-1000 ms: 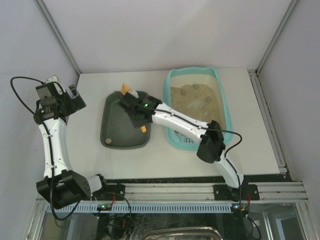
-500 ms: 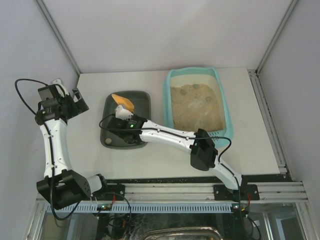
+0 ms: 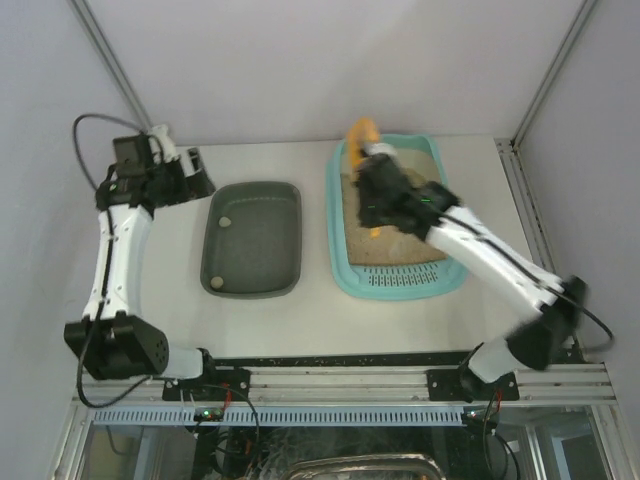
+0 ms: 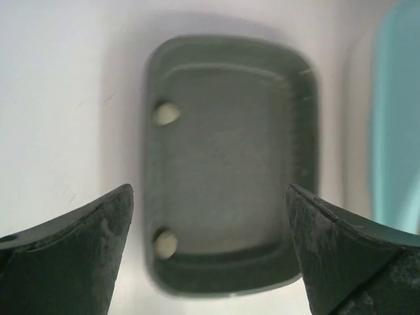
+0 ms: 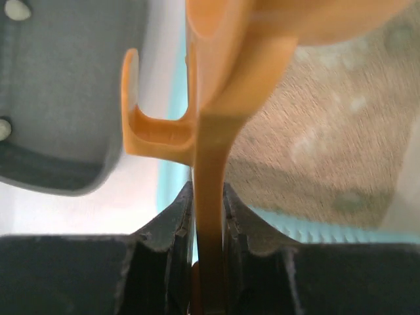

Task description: Clean the litter box

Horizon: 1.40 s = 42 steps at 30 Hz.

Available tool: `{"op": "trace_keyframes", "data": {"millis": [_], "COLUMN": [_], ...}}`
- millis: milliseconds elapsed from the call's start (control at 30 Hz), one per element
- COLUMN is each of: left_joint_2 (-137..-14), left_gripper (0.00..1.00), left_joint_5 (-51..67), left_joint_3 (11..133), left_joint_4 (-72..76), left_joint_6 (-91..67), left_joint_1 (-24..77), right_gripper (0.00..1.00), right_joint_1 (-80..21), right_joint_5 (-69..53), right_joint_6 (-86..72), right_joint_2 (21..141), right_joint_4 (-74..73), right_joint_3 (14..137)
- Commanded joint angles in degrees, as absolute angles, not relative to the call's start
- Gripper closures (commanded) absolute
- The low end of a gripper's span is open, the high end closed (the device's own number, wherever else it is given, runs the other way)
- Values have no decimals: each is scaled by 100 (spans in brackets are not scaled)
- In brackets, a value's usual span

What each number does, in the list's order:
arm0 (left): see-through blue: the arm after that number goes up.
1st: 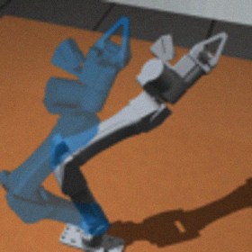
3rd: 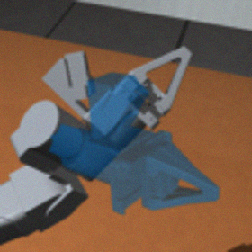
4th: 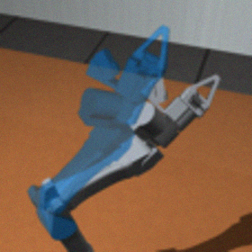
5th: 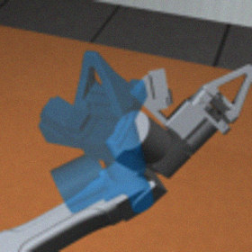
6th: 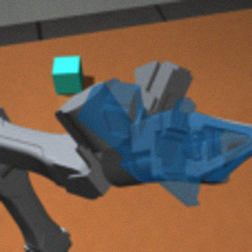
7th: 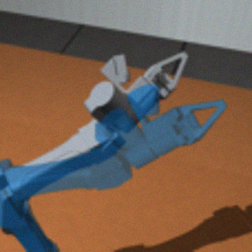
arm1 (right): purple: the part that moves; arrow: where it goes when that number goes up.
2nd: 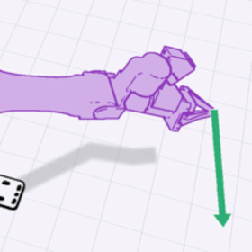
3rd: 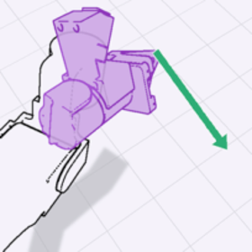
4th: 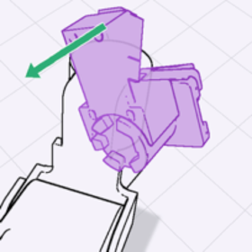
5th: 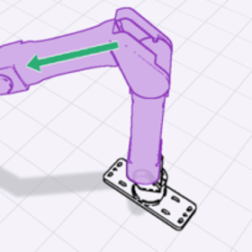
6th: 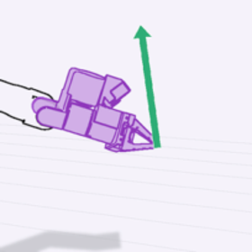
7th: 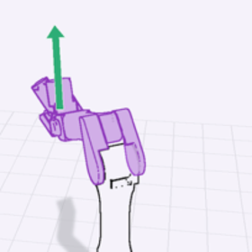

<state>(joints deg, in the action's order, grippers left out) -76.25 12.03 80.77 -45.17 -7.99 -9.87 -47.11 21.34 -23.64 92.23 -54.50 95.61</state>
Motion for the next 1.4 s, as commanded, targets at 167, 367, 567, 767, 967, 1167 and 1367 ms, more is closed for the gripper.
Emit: {"op": "trace_keyframes", "data": {"millis": [167,367,567,767,967,1167,1367], "left_joint_2": [-9293,-10649,-11663,-12175,-12423,-12213,-11652], "left_gripper": [0,0,0,0,0,0,0], "left_joint_5": [1408,964,845,543,668,845,843], "left_joint_3": [9500,10427,10830,11036,11069,10713,9884], "left_joint_4": [-2763,-2287,-1808,-1363,-909,-693,-277], "left_joint_6": [-3064,-3703,-4872,-5122,-5544,-5626,-5185], "left_joint_1": [1096,1660,1729,1974,2158,2215,2202], "right_gripper": [100,100,100,100,100,100,100], "right_joint_1": [-2345,-1813,-1426,-1266,-1290,-1320,-1491], "right_joint_5": [-1910,-2998,-3241,-3177,-2892,-2592,-2138], "right_joint_6": [-3322,-3237,-3209,-3155,-3040,-3023,-2984], "right_joint_2": [8181,9040,9986,10781,11674,12277,12229], "right_joint_4": [-4571,-4018,-3734,-3885,-4404,-4864,-5116], "right_joint_3": [7096,7084,7365,8106,9259,10124,10216]}}
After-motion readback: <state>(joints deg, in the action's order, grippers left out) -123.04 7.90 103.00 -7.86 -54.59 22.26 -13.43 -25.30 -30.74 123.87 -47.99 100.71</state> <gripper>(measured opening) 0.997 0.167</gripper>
